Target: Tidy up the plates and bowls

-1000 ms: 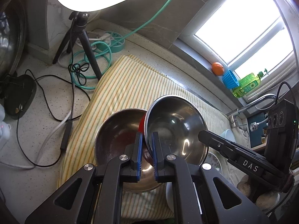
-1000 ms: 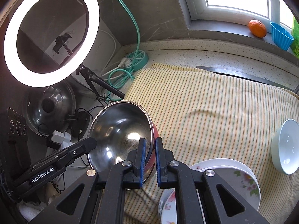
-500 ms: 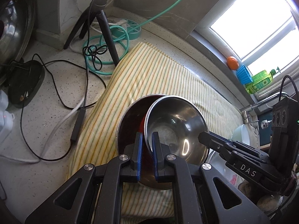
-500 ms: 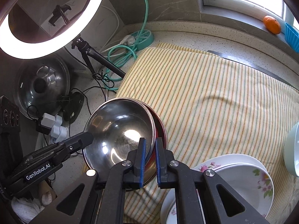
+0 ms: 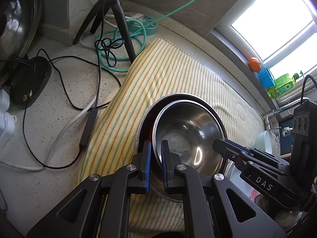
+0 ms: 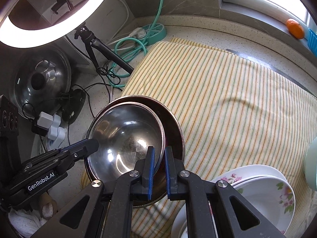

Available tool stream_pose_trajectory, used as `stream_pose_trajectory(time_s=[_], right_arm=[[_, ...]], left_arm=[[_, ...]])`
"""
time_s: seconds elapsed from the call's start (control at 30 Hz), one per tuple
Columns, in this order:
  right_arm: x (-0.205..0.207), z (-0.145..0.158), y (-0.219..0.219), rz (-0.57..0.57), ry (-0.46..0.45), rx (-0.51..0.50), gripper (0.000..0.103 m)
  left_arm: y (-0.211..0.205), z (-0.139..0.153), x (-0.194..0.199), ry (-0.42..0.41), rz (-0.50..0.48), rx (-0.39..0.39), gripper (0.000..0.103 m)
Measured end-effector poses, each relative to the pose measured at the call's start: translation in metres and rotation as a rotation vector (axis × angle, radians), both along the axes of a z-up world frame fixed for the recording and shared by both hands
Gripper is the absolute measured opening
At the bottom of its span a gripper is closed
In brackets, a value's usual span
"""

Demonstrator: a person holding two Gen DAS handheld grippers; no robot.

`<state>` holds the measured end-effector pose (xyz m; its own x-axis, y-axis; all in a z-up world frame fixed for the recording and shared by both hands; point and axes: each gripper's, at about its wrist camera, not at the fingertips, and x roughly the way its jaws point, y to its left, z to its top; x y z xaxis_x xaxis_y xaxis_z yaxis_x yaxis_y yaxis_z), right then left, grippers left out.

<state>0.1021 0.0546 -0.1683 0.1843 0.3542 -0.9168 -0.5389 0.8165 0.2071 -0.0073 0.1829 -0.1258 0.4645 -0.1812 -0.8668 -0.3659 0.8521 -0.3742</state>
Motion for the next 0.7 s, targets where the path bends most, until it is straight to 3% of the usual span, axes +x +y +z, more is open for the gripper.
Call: stream_pose_trajectory(time_s=[0.7], right_arm=[[0.0019, -0.0048, 0.0066, 0.034, -0.030, -0.044, 0.012]], left_arm=[[-0.0016, -0.0051, 0.0036, 0.020, -0.013, -0.001, 0.008]])
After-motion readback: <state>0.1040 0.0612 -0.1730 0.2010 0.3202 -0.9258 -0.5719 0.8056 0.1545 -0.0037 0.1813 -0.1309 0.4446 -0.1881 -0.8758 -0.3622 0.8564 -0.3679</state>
